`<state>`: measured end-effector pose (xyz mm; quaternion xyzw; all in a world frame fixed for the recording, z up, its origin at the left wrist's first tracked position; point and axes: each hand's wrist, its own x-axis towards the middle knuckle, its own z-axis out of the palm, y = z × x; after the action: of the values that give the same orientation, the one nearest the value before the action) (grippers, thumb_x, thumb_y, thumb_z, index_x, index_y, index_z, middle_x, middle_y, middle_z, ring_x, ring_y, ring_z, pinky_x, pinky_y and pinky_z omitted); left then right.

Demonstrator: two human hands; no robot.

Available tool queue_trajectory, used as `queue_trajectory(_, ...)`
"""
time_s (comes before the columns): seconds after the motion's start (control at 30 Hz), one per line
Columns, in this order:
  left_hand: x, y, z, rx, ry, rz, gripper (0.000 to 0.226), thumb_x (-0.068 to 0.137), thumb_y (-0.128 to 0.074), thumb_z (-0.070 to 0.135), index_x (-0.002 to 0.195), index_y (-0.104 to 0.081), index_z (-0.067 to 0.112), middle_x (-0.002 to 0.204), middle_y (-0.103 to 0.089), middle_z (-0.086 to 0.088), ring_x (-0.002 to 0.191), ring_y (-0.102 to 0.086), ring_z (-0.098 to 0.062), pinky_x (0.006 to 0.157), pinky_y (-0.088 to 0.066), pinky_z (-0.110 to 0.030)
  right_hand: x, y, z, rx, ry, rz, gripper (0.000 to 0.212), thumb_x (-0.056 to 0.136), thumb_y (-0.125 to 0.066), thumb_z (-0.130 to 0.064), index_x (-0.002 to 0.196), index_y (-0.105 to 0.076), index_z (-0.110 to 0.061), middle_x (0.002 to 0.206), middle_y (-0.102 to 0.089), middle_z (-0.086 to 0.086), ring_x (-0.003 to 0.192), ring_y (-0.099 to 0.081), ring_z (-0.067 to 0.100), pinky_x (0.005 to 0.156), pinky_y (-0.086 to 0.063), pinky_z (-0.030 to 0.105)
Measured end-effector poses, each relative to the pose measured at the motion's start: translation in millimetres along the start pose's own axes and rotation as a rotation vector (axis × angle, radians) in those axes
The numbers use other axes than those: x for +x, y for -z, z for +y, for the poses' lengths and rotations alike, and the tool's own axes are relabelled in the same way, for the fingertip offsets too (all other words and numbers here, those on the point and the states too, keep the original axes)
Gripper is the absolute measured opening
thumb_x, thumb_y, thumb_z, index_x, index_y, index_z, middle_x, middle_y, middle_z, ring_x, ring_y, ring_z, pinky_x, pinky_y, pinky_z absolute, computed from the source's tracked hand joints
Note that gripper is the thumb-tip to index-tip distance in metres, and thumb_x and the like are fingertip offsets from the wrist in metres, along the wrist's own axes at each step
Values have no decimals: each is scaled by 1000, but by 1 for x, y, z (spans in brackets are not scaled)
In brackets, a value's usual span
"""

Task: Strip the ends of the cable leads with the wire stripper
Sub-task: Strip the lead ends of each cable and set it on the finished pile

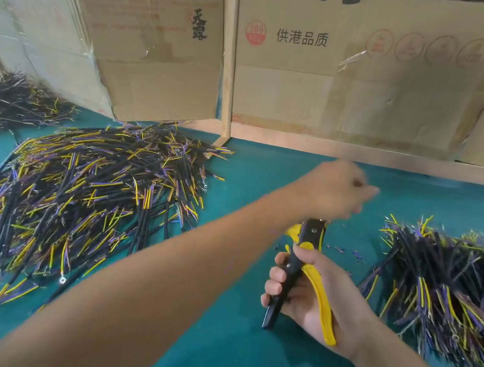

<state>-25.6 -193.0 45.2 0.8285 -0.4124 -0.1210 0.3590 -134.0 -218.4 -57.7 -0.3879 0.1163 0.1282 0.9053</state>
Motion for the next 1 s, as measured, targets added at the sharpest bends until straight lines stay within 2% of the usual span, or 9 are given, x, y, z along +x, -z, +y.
queue_trajectory(0.1,-41,45,-55,166,5,172,20,97,-55,14,81,-63,4,76,-68,-5,62,-53,-15,65,-45,-30,-2,-1,-3,-9,-8,-5,27,81,-68,-30,87,-59,-5,76,-45,11,64,-45,27,69,-51,44)
queue_trajectory(0.2,-87,83,-111,303,157,334,13,93,-59,13,85,-67,6,76,-65,-4,69,-54,-18,68,-43,-32,0,-2,-4,-11,-24,-16,27,84,-66,-31,89,-59,-5,76,-46,11,65,-46,27,70,-53,45)
queue_trajectory(0.37,-134,89,-156,300,460,193,11,87,-64,21,77,-61,16,58,-67,0,47,-53,-9,49,-43,-24,-1,0,-3,-15,-20,-49,26,88,-66,-29,92,-59,-5,78,-47,12,67,-47,28,73,-53,47)
queue_trajectory(0.47,-137,69,-154,544,543,132,29,84,-64,42,84,-53,15,74,-64,-1,78,-65,-26,66,-50,-32,-1,0,-3,-20,-15,-50,27,88,-66,-30,93,-59,-5,78,-47,12,68,-47,28,74,-53,47)
queue_trajectory(0.57,-132,50,-146,696,561,196,35,84,-60,40,99,-42,15,87,-53,-3,94,-63,-35,67,-40,-34,0,1,-4,-33,-10,-53,27,88,-67,-30,94,-59,-5,78,-47,12,68,-48,29,75,-53,48)
queue_trajectory(0.67,-128,44,-146,679,519,178,38,84,-60,31,112,-40,14,96,-63,-7,92,-62,-36,67,-42,-35,0,3,-3,-33,-12,-55,30,83,-71,-31,93,-60,-5,79,-48,12,68,-49,29,75,-54,49)
queue_trajectory(0.73,-130,49,-148,591,503,181,39,83,-63,29,114,-43,16,94,-65,-5,86,-62,-32,69,-47,-36,0,3,-4,-35,-11,-56,30,82,-71,-31,92,-61,-5,79,-47,13,69,-49,29,75,-54,49)
queue_trajectory(0.9,-132,56,-155,284,440,220,29,80,-70,19,101,-51,20,70,-68,3,51,-54,-9,46,-38,-24,0,2,-3,-24,-14,-60,28,84,-70,-31,91,-62,-4,79,-48,13,69,-49,29,76,-54,49)
queue_trajectory(1.0,-132,66,-159,220,432,362,22,79,-72,19,92,-54,24,65,-70,2,46,-52,-4,46,-37,-21,0,3,-3,-21,-19,-57,28,86,-69,-30,93,-61,-4,80,-48,13,69,-49,29,77,-54,50)
